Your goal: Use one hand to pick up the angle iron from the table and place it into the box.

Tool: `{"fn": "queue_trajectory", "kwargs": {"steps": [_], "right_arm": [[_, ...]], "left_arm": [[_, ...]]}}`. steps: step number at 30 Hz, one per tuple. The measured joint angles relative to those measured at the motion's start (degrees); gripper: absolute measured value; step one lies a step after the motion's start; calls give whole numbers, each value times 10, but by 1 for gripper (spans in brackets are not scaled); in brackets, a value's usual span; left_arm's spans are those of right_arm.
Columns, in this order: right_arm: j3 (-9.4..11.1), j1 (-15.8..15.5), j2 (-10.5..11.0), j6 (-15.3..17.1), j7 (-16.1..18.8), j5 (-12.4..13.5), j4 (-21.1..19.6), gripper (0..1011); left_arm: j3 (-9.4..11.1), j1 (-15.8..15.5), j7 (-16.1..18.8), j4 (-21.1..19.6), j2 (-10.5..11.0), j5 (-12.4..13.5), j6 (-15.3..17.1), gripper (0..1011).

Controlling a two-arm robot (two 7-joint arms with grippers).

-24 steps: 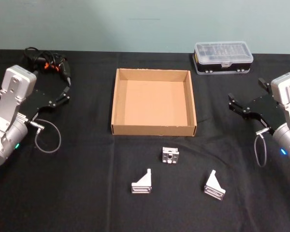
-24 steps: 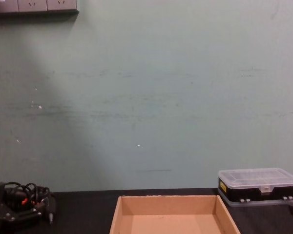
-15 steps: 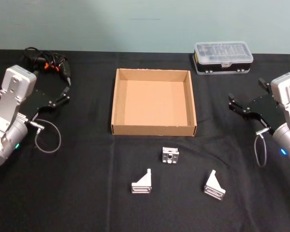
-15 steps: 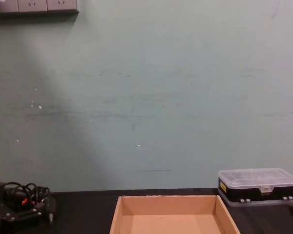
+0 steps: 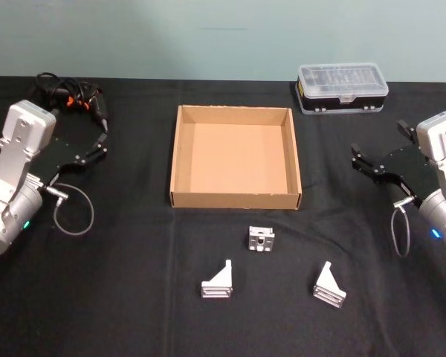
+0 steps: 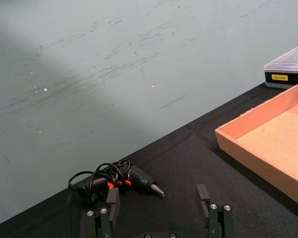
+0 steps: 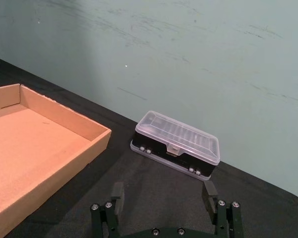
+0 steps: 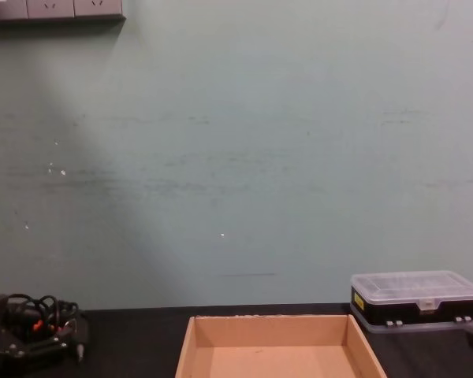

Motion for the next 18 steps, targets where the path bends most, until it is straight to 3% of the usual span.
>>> {"fn": "queue_trajectory", "kwargs": {"steps": [18], "right_arm": [[0, 0, 0, 0, 0, 0, 0, 1003]], "left_arm": [[0, 0, 0, 0, 0, 0, 0, 1000]]}}
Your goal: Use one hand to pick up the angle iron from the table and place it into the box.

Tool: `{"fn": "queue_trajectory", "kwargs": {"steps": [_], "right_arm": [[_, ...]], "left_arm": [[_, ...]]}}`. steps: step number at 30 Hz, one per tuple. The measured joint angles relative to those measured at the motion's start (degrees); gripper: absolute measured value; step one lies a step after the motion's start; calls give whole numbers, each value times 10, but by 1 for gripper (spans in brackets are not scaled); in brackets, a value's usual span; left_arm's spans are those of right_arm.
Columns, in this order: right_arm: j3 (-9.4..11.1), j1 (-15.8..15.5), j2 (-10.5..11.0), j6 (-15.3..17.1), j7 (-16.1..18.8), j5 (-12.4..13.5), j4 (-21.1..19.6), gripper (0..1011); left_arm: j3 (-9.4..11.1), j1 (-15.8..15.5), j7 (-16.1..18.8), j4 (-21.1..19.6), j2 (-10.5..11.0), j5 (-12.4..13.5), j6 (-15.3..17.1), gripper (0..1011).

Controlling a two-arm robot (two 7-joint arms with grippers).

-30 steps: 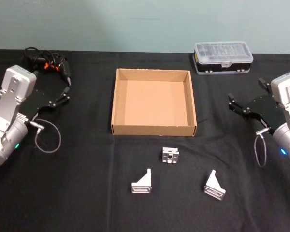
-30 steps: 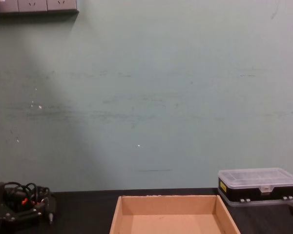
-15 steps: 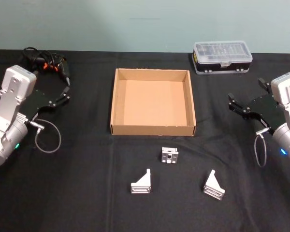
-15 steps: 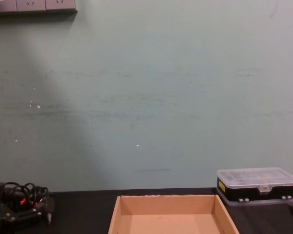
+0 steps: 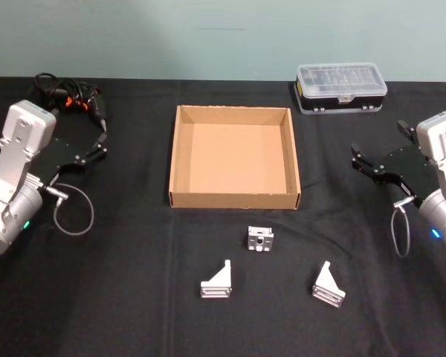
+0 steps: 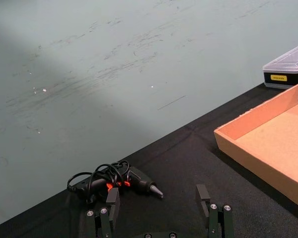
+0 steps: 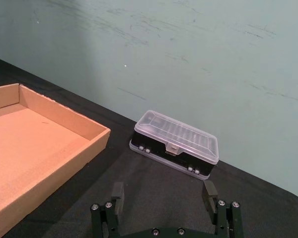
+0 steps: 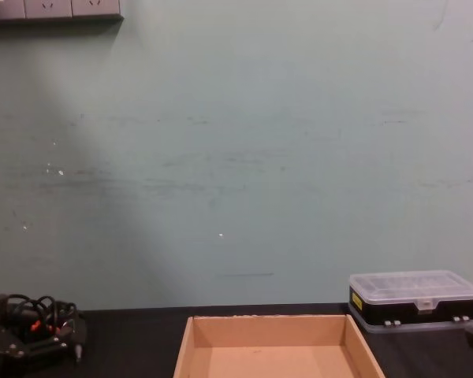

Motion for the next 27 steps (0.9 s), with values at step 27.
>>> {"fn": "queue_trajectory", "kwargs": {"steps": [27], "right_arm": [[22, -8, 2, -8, 21, 6, -14, 1003]], "left_arm": [[0, 0, 0, 0, 0, 0, 0, 1000]]}}
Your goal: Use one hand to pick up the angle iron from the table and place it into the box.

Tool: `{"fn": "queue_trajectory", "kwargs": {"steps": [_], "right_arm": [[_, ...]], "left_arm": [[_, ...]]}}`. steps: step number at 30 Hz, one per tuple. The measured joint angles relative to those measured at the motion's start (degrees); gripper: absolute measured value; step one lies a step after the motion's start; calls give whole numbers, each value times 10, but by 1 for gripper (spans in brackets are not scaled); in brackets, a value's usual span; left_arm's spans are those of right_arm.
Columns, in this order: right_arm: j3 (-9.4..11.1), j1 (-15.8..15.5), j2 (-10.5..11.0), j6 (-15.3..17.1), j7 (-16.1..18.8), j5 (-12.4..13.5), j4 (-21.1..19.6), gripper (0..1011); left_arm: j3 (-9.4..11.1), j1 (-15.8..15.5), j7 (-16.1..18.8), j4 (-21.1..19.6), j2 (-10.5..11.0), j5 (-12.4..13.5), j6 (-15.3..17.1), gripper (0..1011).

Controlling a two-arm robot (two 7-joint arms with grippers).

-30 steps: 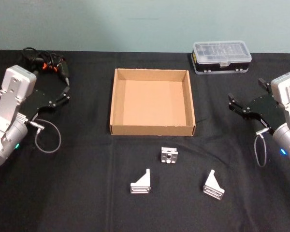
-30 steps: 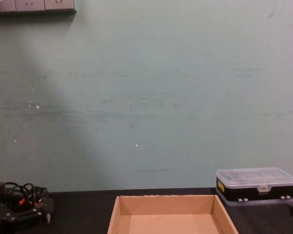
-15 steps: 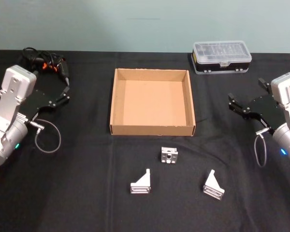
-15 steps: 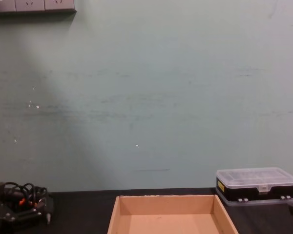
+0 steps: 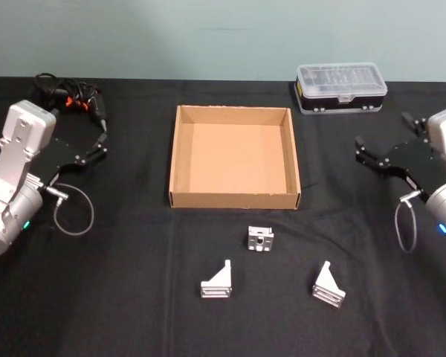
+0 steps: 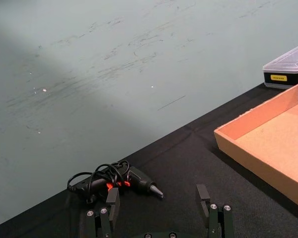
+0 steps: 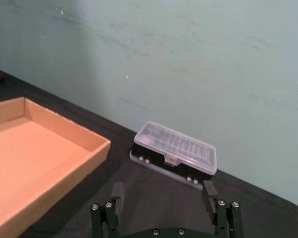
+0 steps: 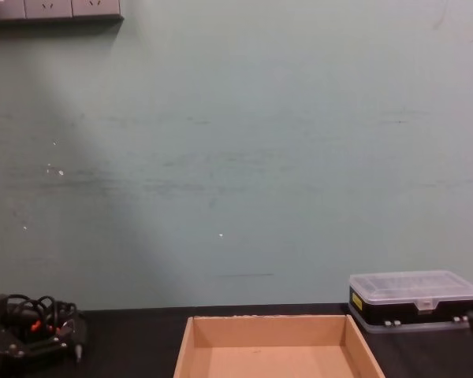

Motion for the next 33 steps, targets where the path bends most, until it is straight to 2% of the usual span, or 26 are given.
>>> {"fn": "queue_trajectory", "kwargs": {"steps": [8, 10, 14, 17, 21, 26, 27, 29, 33], "right_arm": [[29, -17, 20, 7, 41, 32, -47, 1003], [40, -26, 35, 23, 65, 51, -75, 1003], [53, -35, 50, 43, 90, 73, -102, 1003], [68, -48, 68, 69, 127, 105, -134, 1003], [80, -59, 88, 96, 166, 136, -160, 1003], [85, -70, 111, 136, 223, 166, -185, 1003], [85, -70, 111, 136, 223, 166, -185, 1003], [83, -74, 120, 155, 249, 175, -195, 1002], [74, -76, 130, 173, 275, 176, -200, 1003]], "left_arm": [[0, 0, 0, 0, 0, 0, 0, 1000], [0, 0, 0, 0, 0, 0, 0, 1000], [0, 0, 0, 0, 0, 0, 0, 1000], [0, 0, 0, 0, 0, 0, 0, 1000], [0, 0, 0, 0, 0, 0, 0, 1000], [0, 0, 0, 0, 0, 0, 0, 1000], [0, 0, 0, 0, 0, 0, 0, 1000], [0, 0, 0, 0, 0, 0, 0, 1000], [0, 0, 0, 0, 0, 0, 0, 1000]]}}
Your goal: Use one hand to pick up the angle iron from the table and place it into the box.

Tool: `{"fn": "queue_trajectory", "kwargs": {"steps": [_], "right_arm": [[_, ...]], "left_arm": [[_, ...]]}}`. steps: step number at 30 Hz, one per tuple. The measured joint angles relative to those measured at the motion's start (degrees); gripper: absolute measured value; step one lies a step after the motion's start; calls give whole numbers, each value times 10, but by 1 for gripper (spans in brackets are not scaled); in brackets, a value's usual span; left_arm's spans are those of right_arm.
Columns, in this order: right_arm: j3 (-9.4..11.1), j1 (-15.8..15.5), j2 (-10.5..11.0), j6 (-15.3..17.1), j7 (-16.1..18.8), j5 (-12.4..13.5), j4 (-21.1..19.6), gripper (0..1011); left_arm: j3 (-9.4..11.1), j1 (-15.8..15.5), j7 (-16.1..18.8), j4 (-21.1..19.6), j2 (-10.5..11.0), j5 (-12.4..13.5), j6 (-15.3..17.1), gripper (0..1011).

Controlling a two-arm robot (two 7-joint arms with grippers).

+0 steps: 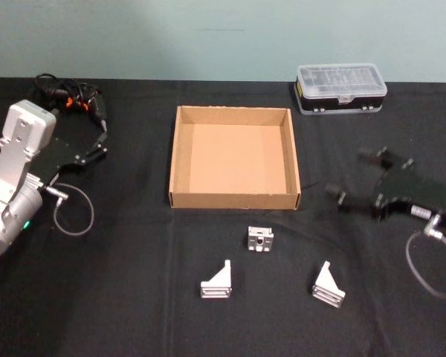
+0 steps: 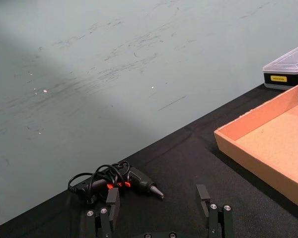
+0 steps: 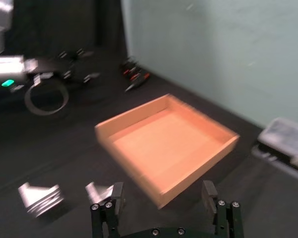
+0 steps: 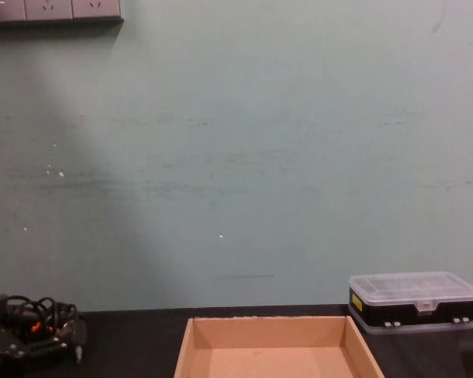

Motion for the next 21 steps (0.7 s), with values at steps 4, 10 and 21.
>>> {"fn": "queue_trajectory", "kwargs": {"steps": [4, 10, 21], "right_arm": [[-20, -1, 14, 23, 31, -1, -6, 1003], [-48, -1, 31, 43, 62, -4, -11, 1003], [-73, 2, 69, 58, 99, -4, -25, 1003]], "left_arm": [[0, 0, 0, 0, 0, 0, 0, 1000], [0, 0, 0, 0, 0, 0, 0, 1000], [0, 0, 0, 0, 0, 0, 0, 1000]]}}
